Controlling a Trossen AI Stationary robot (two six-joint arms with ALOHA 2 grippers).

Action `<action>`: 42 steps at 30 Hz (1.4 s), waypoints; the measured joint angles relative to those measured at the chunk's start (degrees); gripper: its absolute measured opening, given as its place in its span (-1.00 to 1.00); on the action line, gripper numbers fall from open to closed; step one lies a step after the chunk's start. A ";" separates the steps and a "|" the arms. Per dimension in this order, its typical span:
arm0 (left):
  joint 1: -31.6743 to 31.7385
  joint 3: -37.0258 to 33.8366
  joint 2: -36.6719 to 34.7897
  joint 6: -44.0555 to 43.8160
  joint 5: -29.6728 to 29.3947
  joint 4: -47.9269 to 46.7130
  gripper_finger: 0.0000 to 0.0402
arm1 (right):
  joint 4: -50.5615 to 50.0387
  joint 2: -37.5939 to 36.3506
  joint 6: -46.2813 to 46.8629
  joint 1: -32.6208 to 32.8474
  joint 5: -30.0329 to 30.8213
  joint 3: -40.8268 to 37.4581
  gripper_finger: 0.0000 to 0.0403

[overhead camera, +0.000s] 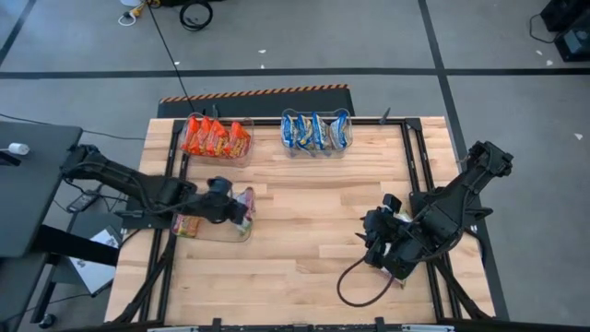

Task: Sort Maruchan noodles
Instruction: Put the yellow noodle pack into the bottom transparent bin

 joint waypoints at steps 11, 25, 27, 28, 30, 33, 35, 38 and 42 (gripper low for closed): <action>-4.08 -1.63 -7.00 4.80 -0.77 -10.25 -1.00 | 0.20 0.00 -0.39 -0.31 2.72 0.01 0.02; -4.61 -5.37 -6.64 11.31 1.46 -6.04 -0.99 | 15.62 7.61 -18.75 -15.42 0.37 -0.52 0.02; -5.11 -5.39 -6.38 14.14 0.64 -4.76 -0.99 | 20.55 9.53 -21.90 -17.56 -0.45 -0.52 0.02; -5.35 -5.39 -6.20 15.67 -0.07 -5.00 -0.99 | 22.93 10.45 -23.16 -18.50 -0.37 -0.52 0.02; -5.79 -6.48 -6.41 18.19 -0.42 -5.51 -0.98 | 28.16 12.29 -25.11 -20.17 0.59 -0.52 0.02; -5.87 -11.08 -7.18 18.10 0.84 -2.70 -0.98 | 36.60 15.51 -30.15 -22.39 0.80 -0.52 0.02; -5.87 -15.03 -7.17 18.93 1.77 3.77 -0.98 | 42.42 17.85 -33.74 -23.66 -0.53 -0.52 0.02; -5.85 -20.04 -7.18 21.38 3.08 16.75 -0.98 | 49.71 21.08 -36.72 -25.51 -2.65 -0.52 0.02; -5.63 -21.10 -7.72 22.45 3.62 22.46 -0.98 | 53.86 24.01 -37.13 -27.30 -3.80 -0.52 0.02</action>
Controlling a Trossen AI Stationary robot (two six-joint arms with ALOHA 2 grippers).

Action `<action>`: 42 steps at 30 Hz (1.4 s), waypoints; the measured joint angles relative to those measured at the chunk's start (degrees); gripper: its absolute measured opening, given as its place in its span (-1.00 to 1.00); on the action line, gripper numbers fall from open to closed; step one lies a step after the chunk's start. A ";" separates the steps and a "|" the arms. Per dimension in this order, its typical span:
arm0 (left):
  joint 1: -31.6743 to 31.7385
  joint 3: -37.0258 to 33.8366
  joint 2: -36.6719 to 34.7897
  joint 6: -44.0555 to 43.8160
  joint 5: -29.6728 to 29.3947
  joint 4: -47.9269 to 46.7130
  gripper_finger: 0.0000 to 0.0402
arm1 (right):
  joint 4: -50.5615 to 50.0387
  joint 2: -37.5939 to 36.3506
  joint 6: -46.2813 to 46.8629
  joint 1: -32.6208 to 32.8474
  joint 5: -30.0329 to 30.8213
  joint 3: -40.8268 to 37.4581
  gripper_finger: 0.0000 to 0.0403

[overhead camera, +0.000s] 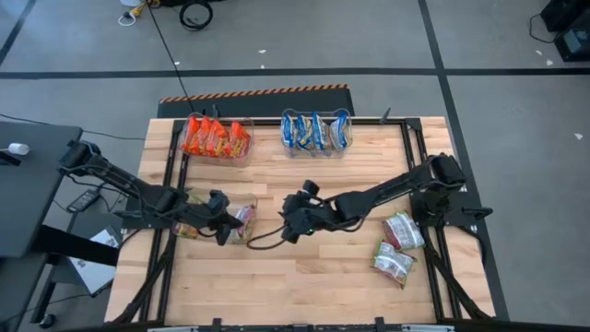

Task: Sort Maruchan noodles
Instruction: Put the yellow noodle pack into the bottom transparent bin

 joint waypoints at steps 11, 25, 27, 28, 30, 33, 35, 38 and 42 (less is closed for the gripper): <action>0.76 -2.58 -1.15 1.54 -3.48 1.00 -0.98 | 2.86 2.76 -3.10 -3.12 -5.07 0.00 0.02; 2.46 -1.13 -1.19 7.91 3.31 -1.51 -0.36 | 0.17 -0.45 -2.08 -4.80 -13.33 0.00 0.13; 3.03 1.83 -1.22 11.06 2.94 -4.83 -0.25 | -2.11 -2.41 -2.05 -3.78 -13.20 0.21 0.12; 3.34 3.53 -1.23 12.04 2.83 -7.96 -0.22 | -3.46 -3.51 -2.03 -3.16 -13.20 0.56 0.11; 4.14 6.87 -1.22 12.41 2.87 -15.33 -0.16 | -6.54 -5.66 -1.32 -1.78 -12.64 1.74 0.10; 4.99 12.24 -1.22 13.70 3.74 -25.95 -0.07 | -12.71 -9.11 -0.02 0.55 -11.07 3.23 0.09; 5.22 16.49 -1.21 14.32 4.03 -31.94 -0.01 | -16.83 -11.27 1.22 2.13 -10.51 3.73 0.09; 5.22 23.73 -1.19 14.45 5.01 -36.19 0.08 | -22.63 -14.64 2.96 4.73 -9.75 3.90 0.09; 5.16 32.24 -1.24 14.15 5.20 -32.78 0.10 | -30.34 -17.43 5.87 8.85 -6.89 3.93 0.09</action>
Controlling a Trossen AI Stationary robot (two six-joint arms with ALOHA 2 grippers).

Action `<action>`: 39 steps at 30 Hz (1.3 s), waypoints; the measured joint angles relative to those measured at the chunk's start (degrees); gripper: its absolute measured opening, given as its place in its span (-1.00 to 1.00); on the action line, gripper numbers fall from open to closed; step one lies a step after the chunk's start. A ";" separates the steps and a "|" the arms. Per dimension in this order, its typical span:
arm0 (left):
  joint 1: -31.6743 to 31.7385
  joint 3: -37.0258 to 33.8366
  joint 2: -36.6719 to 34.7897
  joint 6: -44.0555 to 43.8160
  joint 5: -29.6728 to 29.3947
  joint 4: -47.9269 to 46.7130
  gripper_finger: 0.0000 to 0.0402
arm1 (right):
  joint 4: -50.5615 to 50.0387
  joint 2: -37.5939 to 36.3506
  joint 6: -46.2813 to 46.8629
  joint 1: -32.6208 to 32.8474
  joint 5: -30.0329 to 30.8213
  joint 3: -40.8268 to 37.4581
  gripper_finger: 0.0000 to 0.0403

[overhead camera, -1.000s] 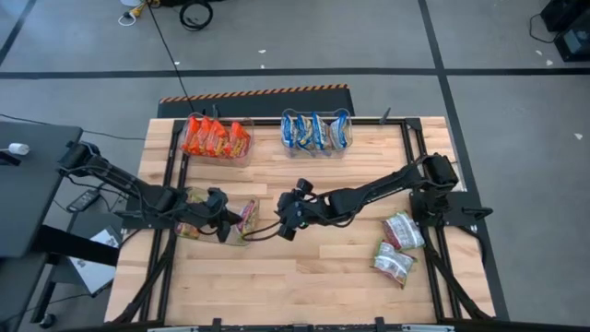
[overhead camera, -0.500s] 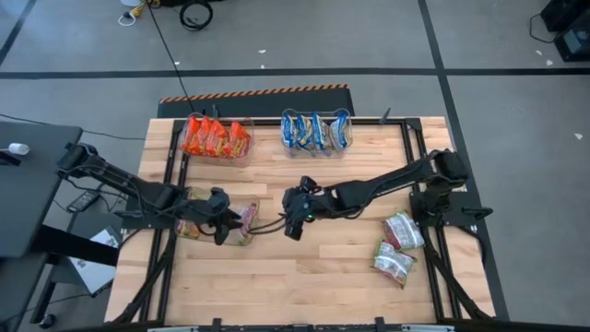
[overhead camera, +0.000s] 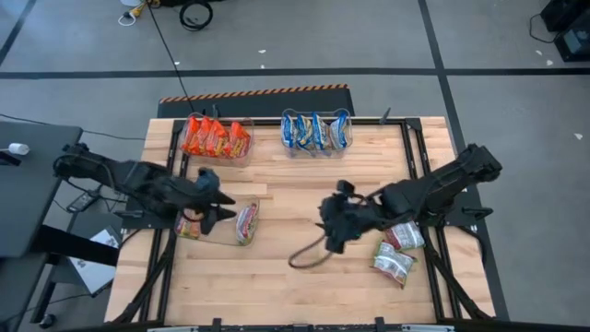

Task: Sort Maruchan noodles
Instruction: Put the yellow noodle pack into the bottom transparent bin

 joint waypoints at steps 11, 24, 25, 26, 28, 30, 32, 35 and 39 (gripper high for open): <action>-0.04 6.77 0.07 2.44 -7.27 7.58 0.10 | -13.19 -0.10 6.60 15.60 -1.55 0.00 0.09; -2.27 6.72 1.29 -1.85 -4.97 13.09 0.03 | -20.03 5.05 27.45 29.69 -21.99 -0.07 0.01; -2.81 6.72 1.50 -1.80 -5.36 14.50 0.02 | -20.03 5.92 28.01 30.98 -21.83 -0.06 0.00; -3.23 6.72 1.59 -1.63 -5.71 15.80 0.00 | -20.03 6.88 28.55 32.34 -21.37 -0.07 -0.01; -4.13 6.72 1.68 0.16 -6.39 16.73 -0.03 | -20.07 8.90 29.16 35.01 -21.02 -0.07 -0.01; -4.95 6.72 1.64 1.73 -6.85 17.63 -0.05 | -20.03 10.72 29.21 37.29 -21.16 -0.07 -0.01; -5.32 6.72 1.62 2.78 -7.21 17.45 -0.06 | -19.71 12.33 29.43 38.91 -22.26 -0.07 -0.01; -5.35 6.72 1.64 4.29 -8.37 17.20 -0.07 | -17.62 13.56 31.08 40.06 -26.20 -0.07 -0.01; -5.36 6.69 3.28 11.41 -11.10 16.78 -0.07 | -13.68 14.55 28.88 39.93 -32.59 -0.07 -0.01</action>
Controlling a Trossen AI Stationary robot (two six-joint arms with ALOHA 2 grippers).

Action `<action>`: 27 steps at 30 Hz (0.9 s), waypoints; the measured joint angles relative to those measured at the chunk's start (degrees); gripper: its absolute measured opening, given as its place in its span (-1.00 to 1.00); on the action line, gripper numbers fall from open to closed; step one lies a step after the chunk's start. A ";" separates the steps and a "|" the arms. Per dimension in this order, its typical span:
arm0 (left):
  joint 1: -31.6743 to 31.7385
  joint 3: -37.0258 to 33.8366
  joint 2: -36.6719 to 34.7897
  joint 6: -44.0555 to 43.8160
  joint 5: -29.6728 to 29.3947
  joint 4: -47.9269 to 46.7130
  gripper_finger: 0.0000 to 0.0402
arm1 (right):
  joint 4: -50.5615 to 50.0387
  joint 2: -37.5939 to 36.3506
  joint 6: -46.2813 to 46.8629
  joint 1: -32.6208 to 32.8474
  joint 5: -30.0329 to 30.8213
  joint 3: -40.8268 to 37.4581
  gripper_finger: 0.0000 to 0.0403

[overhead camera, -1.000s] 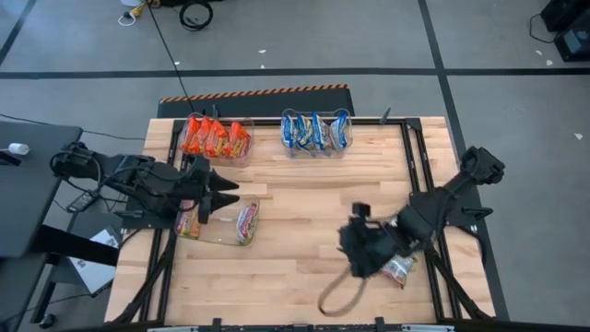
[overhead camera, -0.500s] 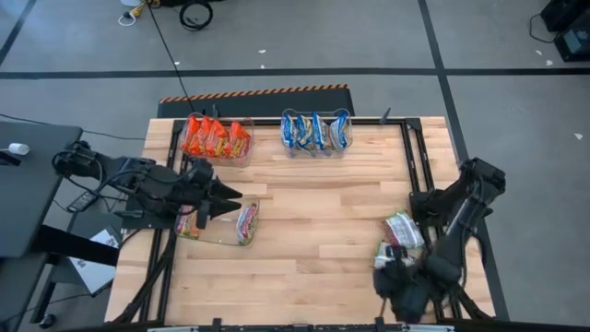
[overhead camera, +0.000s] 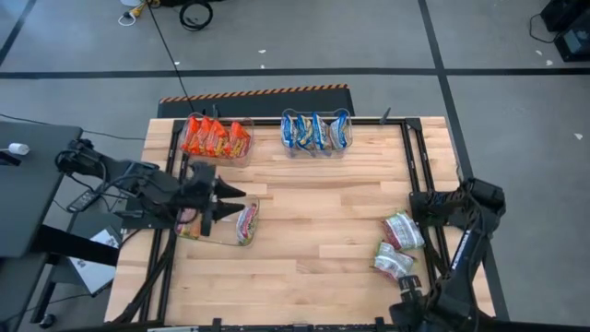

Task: Sort Maruchan noodles
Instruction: Put the yellow noodle pack into the bottom transparent bin

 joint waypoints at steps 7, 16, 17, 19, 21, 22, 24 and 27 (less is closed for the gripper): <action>-0.17 -0.03 4.15 5.16 -0.10 -0.56 -0.13 | 3.54 2.12 -13.72 0.37 -0.54 -0.02 -0.01; -0.47 -0.02 5.48 3.29 0.27 -1.75 -0.15 | 7.80 5.44 -22.94 5.67 2.93 0.00 -0.01; -0.45 -0.03 5.48 3.25 0.29 -2.20 -0.15 | 7.88 5.80 -23.76 6.63 3.87 0.00 0.00; -0.45 -0.03 5.47 2.74 0.28 -2.65 -0.15 | 7.66 6.50 -25.89 8.53 6.67 0.00 0.03; -0.45 -0.03 5.42 1.78 0.28 -3.56 -0.15 | 4.73 6.98 -28.47 9.20 8.99 0.10 0.07; -0.45 -0.03 5.42 1.75 0.29 -3.81 -0.15 | 1.66 7.01 -28.92 8.83 9.95 0.13 0.08; -0.45 -0.03 5.42 1.75 0.20 -3.81 -0.15 | -4.34 6.53 -28.67 6.43 10.46 0.15 0.11; -0.23 -0.03 5.42 1.71 -0.70 -3.74 -0.15 | -11.42 4.67 -31.41 1.79 10.09 0.02 0.11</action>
